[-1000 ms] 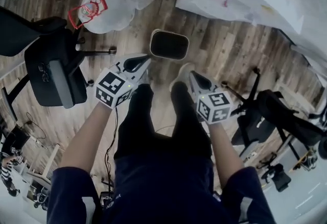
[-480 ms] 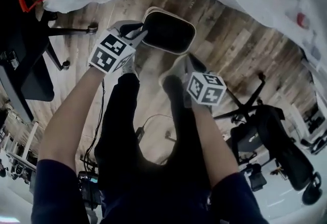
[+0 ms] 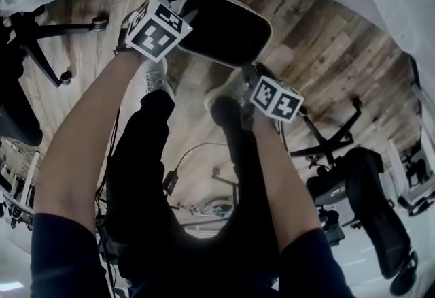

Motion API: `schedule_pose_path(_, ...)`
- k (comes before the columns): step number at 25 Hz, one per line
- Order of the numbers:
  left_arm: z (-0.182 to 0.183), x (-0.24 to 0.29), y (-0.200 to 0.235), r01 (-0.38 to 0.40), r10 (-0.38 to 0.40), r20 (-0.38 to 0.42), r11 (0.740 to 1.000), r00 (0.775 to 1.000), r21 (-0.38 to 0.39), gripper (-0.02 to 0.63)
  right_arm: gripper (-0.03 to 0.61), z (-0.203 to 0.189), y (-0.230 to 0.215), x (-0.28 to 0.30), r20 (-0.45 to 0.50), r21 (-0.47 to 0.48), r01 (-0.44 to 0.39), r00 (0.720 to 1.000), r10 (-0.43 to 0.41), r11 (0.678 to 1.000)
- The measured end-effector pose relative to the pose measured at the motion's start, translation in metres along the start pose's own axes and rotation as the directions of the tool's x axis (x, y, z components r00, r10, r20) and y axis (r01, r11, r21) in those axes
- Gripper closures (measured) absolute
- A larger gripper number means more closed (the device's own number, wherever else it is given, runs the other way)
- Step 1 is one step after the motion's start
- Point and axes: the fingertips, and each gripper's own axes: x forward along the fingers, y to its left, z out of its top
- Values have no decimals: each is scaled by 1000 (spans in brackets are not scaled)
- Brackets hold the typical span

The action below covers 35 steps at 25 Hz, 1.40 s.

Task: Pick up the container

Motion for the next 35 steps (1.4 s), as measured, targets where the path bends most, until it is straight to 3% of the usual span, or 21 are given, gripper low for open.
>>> schedule_pose_path(6,-9,45,6,-19,22,-75,999,997,41,417,396,-9,-16,40,-29,-12,44,999,-45,999)
schedule_pose_path(8,-11,51,10,-41,43,-77,999,996,27,457,431,-7,-16,48,-21,-25,47,999,-47,999)
schedule_pose_path(10,-12,54,12,-68,68,-80,998,994,4,520,454,-4,-17,51,-16,-6,50,999,-50,999)
schedule_pose_path(13,-13,53,9,-93,91,-102,996,991,-8,535,489,-3,-23,46,-24,47,88,996,-87,995)
schedule_pose_path(17,-6,31,0,-94,93,-94,996,991,-4,535,497,1,-18,21,-14,33,129,992,-129,991)
schedule_pose_path(23,23,-61,-17,-127,123,-51,989,991,-76,535,502,18,16,-63,19,-14,131,991,-131,991)
schedule_pose_path(29,65,-185,-32,-162,167,25,977,986,-140,537,502,43,70,-176,92,-80,108,991,-101,991)
schedule_pose_path(35,84,-318,-72,-179,194,65,966,979,-189,534,503,45,124,-304,168,-120,98,983,-77,988)
